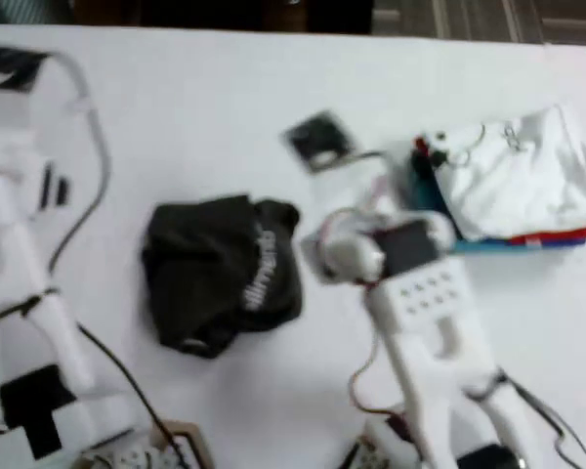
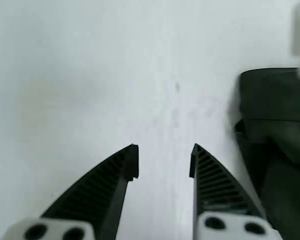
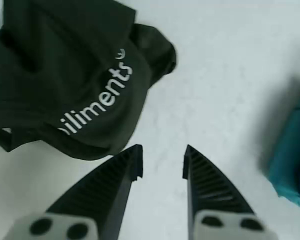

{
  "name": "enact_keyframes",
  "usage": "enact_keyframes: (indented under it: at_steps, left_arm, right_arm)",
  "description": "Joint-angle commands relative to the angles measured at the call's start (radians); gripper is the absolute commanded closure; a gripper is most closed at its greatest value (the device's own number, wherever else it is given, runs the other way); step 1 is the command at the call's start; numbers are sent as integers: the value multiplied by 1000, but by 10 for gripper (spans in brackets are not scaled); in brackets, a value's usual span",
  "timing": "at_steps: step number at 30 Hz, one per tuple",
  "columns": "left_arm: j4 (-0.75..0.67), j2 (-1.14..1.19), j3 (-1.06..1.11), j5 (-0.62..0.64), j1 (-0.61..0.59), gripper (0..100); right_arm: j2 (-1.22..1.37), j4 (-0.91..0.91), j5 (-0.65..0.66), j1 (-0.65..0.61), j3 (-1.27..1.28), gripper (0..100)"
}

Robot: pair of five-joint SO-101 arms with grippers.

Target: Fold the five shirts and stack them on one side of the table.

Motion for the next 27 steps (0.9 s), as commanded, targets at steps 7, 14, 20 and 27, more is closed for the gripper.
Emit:
enact_keyframes:
  at_steps: [7,14,20,27]
  left_arm:
    - [-160,-40,236,-104,-219,815]
    - [-203,-43,265,-106,-290,815]
    - [-203,-43,263,-107,-322,815]
    - [-203,-43,268,-107,-325,815]
  right_arm:
    - [467,-25,-35,-157,-506,748]
    - [918,10,-219,-213,-918,747]
    - [1227,124,-281,-202,-1227,747]
    - [1455,292,-281,-199,-1536,748]
